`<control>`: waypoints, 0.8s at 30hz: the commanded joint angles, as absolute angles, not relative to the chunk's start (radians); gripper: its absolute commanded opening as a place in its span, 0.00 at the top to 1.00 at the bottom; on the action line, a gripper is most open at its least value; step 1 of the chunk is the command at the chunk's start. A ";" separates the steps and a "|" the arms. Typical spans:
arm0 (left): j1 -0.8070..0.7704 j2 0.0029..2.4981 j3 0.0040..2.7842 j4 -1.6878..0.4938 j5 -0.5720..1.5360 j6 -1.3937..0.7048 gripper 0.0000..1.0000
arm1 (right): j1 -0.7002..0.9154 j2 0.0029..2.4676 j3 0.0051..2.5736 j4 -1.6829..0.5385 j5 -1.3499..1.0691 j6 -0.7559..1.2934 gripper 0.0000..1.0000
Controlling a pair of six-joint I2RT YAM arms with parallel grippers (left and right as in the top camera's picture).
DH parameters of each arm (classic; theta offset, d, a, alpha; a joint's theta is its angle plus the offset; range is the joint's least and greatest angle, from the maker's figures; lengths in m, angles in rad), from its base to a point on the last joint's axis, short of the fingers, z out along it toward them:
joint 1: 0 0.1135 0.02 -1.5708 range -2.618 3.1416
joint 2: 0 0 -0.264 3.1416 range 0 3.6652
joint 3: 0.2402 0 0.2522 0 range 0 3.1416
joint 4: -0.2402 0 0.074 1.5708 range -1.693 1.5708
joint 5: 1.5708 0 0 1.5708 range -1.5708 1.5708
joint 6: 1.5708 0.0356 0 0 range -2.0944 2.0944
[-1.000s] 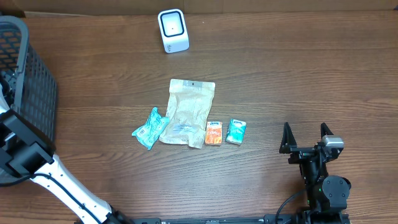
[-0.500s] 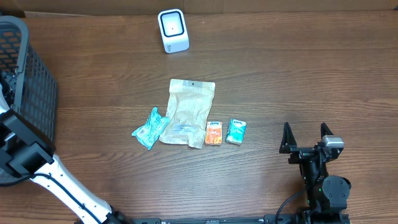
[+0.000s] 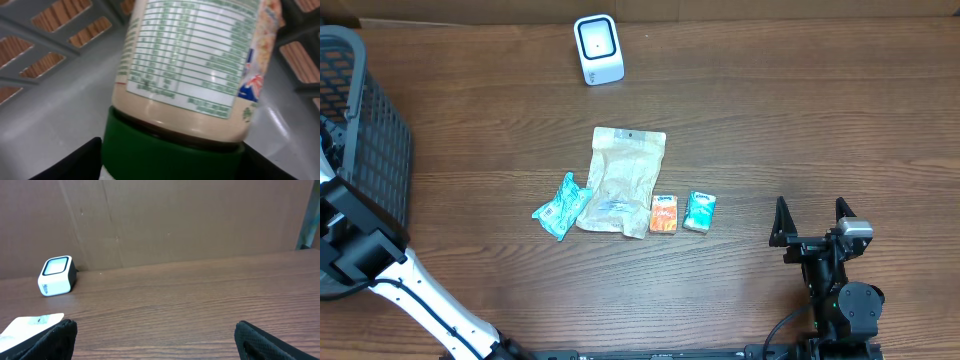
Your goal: Scan the item barcode
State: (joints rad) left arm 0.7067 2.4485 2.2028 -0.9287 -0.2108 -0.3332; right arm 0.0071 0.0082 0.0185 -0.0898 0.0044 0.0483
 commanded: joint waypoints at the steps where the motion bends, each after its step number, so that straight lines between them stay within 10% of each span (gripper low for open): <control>1: 0.708 2.423 2.229 -0.935 -0.247 -0.329 0.39 | 0.005 0.003 0.008 -0.084 0.009 0.044 0.00; 16: 0.706 2.284 2.230 -0.946 -0.246 -0.329 0.47 | 0.005 0.003 0.008 -0.084 0.009 0.044 0.00; 24: 0.707 2.260 2.226 -0.941 -0.246 -0.243 0.13 | 0.005 0.003 0.008 -0.084 0.009 0.044 0.01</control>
State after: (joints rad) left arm 0.7067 2.2654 2.2150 -0.9421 -0.2276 -0.3042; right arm 0.0071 0.0082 0.0185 -0.0898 0.0044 0.0486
